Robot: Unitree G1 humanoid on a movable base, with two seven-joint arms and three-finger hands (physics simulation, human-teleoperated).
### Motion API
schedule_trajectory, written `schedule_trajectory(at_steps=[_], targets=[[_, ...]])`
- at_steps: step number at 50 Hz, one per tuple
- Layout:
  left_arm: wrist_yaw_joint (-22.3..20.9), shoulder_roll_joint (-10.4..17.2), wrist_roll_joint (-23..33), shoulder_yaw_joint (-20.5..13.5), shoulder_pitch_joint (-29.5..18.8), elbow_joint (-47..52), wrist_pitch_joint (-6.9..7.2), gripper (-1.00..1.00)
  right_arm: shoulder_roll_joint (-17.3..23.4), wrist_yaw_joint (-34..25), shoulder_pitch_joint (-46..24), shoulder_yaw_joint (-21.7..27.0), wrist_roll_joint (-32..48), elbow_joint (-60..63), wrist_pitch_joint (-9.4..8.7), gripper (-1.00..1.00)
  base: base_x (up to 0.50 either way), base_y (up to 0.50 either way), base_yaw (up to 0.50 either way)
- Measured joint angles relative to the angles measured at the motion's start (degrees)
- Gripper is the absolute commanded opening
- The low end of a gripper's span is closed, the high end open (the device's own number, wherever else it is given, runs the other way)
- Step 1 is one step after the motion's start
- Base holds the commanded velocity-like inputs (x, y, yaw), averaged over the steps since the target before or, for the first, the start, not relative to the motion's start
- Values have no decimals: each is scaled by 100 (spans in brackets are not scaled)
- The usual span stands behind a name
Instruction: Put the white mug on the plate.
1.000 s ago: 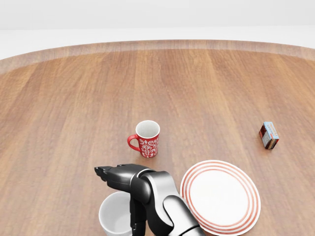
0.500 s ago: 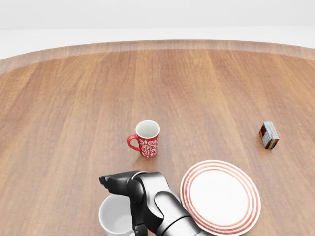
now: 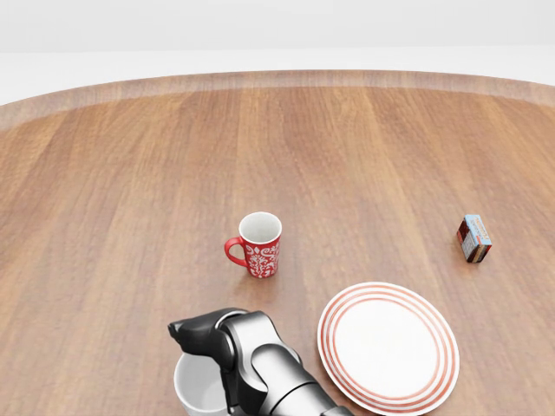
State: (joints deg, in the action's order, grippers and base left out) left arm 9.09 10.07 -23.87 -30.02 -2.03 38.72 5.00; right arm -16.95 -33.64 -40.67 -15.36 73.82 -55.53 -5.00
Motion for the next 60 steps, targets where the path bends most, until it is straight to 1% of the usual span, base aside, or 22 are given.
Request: schedule_trajectory(at_steps=[12, 31, 32, 33, 34, 40, 52, 56, 60], targets=[[2, -5, 0, 3, 1, 11, 0, 100, -109, 130, -68, -6, 97, -225, 0, 100, 0, 0, 0], [0, -15, -1, 4, 12, 30, 0, 100, -102, 514, -282, 48, 43, -710, 1, 100, 0, 0, 0], [0, -14, -3, 2, 12, 31, 0, 100, -99, 527, -291, 49, 44, -727, 1, 25, 0, 0, 0], [0, -14, -4, 1, 12, 32, 0, 100, -97, 550, -310, 59, 31, -739, 0, 25, 0, 0, 0], [0, -15, -5, 0, 12, 33, 0, 100, -99, 572, -333, 74, 0, -753, 0, -100, 0, 0, 0], [-1, -15, -6, -2, 15, 35, 0, 100, -65, 647, -311, 63, -168, -856, -1, -100, 0, 0, 0], [-8, -23, 3, 6, 21, 34, 0, 100, 15, 687, -309, 70, -177, -1051, 0, -100, 0, 0, 0], [-8, -23, 5, 7, 19, 34, 0, 100, 100, 656, -382, 107, -118, -1049, 0, -100, 0, 0, 0], [-5, -21, 4, 6, 16, 36, 0, 100, 275, 568, -551, 175, -82, -1007, 0, -100, 0, 0, 0]])
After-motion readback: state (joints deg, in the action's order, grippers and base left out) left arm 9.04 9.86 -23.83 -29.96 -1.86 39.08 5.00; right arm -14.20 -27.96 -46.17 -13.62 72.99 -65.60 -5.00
